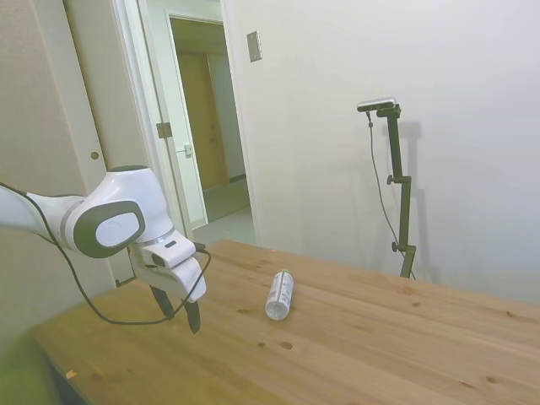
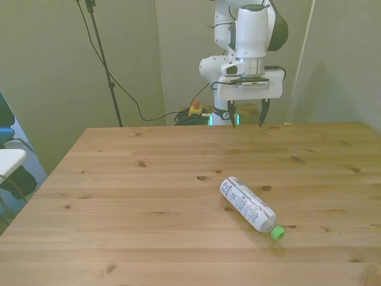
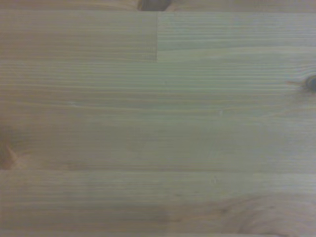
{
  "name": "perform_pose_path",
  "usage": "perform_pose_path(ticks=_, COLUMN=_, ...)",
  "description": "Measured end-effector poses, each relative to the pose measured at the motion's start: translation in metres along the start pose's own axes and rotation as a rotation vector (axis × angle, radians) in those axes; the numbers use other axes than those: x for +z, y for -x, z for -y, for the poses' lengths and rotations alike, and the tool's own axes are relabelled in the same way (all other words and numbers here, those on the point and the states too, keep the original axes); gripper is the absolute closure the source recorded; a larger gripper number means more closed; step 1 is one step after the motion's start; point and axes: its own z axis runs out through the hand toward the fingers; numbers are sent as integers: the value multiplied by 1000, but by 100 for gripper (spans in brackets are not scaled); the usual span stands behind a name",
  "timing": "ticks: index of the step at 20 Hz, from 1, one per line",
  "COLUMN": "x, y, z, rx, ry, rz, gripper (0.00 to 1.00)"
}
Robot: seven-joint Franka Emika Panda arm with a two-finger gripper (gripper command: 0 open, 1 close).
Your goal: Stand the water bottle
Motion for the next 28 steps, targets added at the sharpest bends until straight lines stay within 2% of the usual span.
perform_pose_path(ticks=4, x=-2, y=-5, z=3, rx=-12, ry=7, rz=-29, gripper=0)
perform_pose_path(ticks=9, x=-19, y=-53, z=31, rx=-6, ry=9, rz=-101, gripper=0)
perform_pose_path(ticks=18, x=-15, y=-136, z=131, rx=-22, ry=6, rz=-218, gripper=0)
perform_pose_path(ticks=22, x=-3, y=-167, z=171, rx=-31, ry=3, rz=-241, gripper=0)
perform_pose_path(ticks=28, x=35, y=-199, z=224, rx=-45, ry=17, rz=-259, gripper=0)
